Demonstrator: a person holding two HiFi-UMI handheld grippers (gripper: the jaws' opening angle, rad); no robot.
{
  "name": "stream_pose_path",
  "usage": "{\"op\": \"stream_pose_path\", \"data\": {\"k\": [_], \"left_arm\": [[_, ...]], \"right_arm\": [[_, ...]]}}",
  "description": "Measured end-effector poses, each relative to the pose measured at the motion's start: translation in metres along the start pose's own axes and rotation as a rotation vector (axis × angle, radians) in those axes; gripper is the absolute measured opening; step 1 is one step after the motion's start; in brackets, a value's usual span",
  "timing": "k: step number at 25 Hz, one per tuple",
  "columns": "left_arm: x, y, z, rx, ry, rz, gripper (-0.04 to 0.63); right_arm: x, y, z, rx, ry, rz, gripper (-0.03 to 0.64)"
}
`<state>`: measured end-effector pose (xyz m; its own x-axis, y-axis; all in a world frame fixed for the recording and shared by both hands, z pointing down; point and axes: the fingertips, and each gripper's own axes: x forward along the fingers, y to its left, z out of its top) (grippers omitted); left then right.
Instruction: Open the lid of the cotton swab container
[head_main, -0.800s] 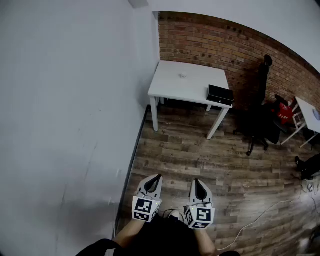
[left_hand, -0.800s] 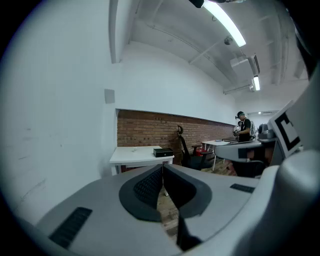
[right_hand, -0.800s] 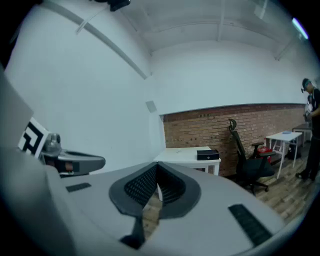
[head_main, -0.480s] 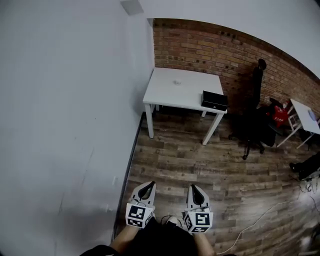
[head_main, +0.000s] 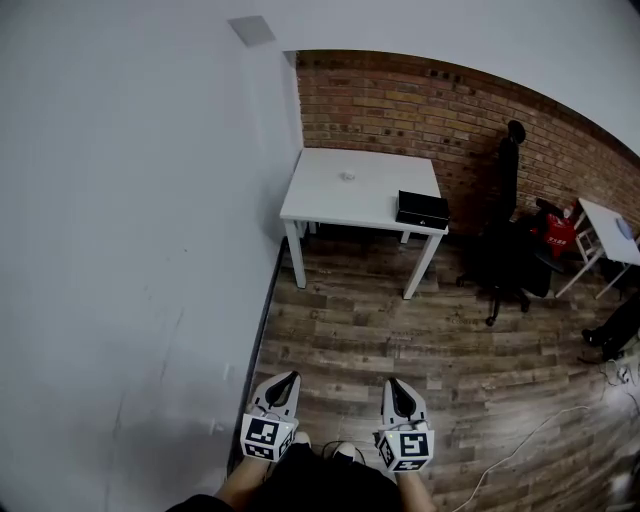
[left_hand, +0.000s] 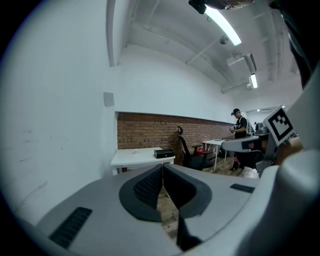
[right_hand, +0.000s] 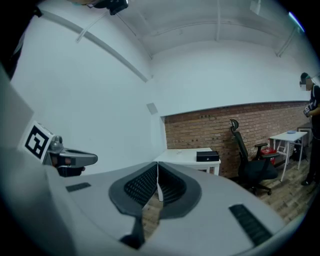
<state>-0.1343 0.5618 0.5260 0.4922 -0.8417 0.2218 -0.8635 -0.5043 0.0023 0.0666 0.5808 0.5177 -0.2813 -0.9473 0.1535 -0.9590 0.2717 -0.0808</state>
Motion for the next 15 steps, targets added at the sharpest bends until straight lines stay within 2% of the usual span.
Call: {"op": "stream_pose_path", "data": {"k": [8, 15], "left_arm": [[0.002, 0.001, 0.004, -0.014, 0.002, 0.035, 0.014], [0.028, 0.023, 0.012, -0.016, -0.010, 0.049, 0.014]], "right_arm": [[-0.001, -0.030, 0.002, 0.002, -0.006, 0.011, 0.021], [0.032, -0.035, 0.006, -0.003, -0.001, 0.024, 0.021]]}}
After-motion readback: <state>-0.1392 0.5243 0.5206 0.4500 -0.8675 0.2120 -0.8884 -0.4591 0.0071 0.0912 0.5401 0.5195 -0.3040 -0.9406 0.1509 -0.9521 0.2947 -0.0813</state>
